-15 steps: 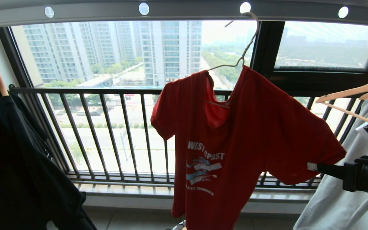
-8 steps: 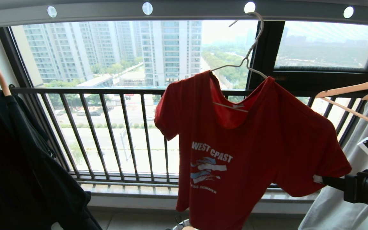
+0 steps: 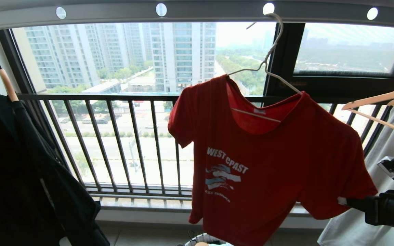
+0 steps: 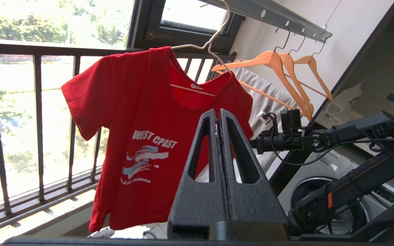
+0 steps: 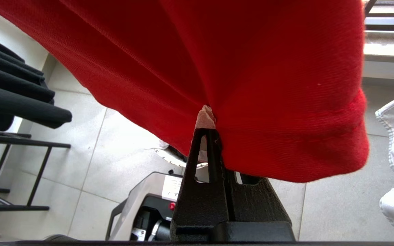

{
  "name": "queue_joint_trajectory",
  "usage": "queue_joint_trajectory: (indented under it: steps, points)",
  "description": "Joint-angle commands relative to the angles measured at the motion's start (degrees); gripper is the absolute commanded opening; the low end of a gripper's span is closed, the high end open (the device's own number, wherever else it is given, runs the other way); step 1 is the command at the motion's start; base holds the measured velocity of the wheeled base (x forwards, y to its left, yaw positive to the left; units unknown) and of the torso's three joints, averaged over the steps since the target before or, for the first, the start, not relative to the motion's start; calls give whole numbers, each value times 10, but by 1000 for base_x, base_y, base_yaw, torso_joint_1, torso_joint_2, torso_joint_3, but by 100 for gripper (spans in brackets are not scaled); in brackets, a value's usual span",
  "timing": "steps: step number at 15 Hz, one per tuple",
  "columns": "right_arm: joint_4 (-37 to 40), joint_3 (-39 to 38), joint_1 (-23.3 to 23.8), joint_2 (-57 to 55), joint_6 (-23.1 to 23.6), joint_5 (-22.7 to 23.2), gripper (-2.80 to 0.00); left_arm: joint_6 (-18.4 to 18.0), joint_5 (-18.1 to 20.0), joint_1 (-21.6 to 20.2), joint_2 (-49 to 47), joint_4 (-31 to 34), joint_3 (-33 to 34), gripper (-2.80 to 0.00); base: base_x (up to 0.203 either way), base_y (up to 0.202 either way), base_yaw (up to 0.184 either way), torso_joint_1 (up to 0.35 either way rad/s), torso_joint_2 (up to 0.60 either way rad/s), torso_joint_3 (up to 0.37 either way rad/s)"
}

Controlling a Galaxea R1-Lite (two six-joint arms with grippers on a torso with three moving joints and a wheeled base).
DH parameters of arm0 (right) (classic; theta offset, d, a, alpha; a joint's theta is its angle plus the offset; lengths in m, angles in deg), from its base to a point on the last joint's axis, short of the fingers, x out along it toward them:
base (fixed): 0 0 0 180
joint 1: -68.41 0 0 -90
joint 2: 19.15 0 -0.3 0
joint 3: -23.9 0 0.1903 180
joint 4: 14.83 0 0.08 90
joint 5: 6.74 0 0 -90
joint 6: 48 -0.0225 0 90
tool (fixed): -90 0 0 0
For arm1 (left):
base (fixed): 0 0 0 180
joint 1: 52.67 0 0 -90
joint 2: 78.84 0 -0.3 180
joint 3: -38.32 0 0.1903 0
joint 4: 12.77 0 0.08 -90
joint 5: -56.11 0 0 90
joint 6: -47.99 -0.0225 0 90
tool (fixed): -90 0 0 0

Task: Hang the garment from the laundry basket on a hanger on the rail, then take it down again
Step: Take the clothes off the clothes rack

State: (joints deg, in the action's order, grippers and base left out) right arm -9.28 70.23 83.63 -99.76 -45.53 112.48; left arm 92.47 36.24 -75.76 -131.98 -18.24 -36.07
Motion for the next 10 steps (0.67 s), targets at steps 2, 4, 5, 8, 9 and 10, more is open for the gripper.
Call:
queue_joint_trajectory:
  steps: [2, 4, 5, 8, 9, 10]
  points:
    - [-2, -2, 0, -6, 9, -7, -280, 3, 5, 0, 7, -1, 0, -280, 0, 0, 0, 0, 0, 0]
    - [-2, -2, 0, -2, 17, -15, -280, 3, 5, 0, 8, -1, 0, -280, 0, 0, 0, 0, 0, 0]
    - [-2, -2, 0, 0, 17, -16, -280, 3, 5, 0, 8, -1, 0, -280, 0, 0, 0, 0, 0, 0]
    - [0, -8, 0, 17, 18, -17, 0, 3, 5, 0, 8, -1, 0, -280, 0, 0, 0, 0, 0, 0]
    - [2, -12, 0, 30, 18, -17, 0, 3, 5, 0, 8, -1, 0, -280, 0, 0, 0, 0, 0, 0]
    - [5, -17, 0, 48, 19, -18, 0, 3, 5, 0, 8, -1, 0, -280, 0, 0, 0, 0, 0, 0]
